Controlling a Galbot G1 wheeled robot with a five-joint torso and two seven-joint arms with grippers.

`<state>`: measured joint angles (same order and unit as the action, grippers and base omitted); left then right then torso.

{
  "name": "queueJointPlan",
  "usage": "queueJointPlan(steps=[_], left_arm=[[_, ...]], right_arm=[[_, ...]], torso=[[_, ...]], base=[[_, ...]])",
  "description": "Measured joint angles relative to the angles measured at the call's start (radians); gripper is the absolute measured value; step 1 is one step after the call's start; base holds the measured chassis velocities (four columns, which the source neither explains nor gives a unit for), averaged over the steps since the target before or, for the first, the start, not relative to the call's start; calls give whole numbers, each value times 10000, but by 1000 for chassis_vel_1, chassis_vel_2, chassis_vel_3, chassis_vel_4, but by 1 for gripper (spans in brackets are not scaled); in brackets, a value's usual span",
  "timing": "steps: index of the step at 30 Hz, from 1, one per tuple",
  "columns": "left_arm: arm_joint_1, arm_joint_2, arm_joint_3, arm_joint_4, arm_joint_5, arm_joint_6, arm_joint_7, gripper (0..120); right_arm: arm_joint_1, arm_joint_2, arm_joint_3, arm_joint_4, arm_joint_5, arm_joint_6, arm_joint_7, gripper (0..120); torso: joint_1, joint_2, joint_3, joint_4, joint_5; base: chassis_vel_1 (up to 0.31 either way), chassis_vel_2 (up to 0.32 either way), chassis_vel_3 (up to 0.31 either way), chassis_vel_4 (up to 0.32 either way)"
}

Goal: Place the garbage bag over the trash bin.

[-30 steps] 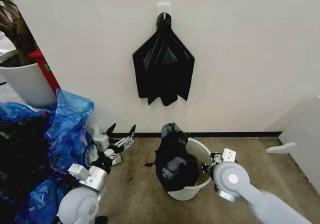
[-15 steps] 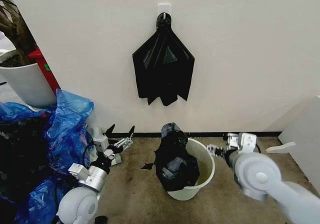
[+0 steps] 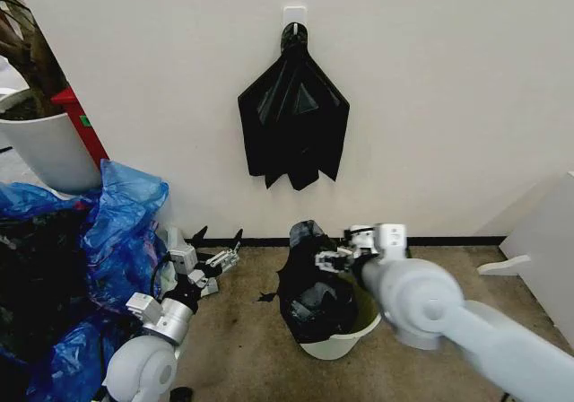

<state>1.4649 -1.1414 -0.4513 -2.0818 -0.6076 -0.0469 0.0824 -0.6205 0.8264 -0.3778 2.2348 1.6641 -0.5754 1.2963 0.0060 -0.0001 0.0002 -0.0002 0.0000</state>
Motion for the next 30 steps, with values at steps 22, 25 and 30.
queueJointPlan(steps=[22, 25, 30], left_arm=[[-1933, 687, 1561, 212, 209, 1407, -623, 100], [-2505, 902, 2870, 158, 234, 1913, -1209, 100], [-3205, 1005, 4314, 155, 453, 2839, -2345, 100]], right_arm=[[2, -1207, -408, -450, -209, -406, 617, 100], [-346, -1370, 30, -444, -286, -395, 616, 100], [-791, -1532, 667, -320, -311, -384, 502, 100]], torso=[[0, 0, -1, 1, 1], [0, 1, -1, -2, 3], [0, 1, -1, -5, 3]], base=[[0, 0, 0, 0], [0, 0, 0, 0], [0, 0, 0, 0]])
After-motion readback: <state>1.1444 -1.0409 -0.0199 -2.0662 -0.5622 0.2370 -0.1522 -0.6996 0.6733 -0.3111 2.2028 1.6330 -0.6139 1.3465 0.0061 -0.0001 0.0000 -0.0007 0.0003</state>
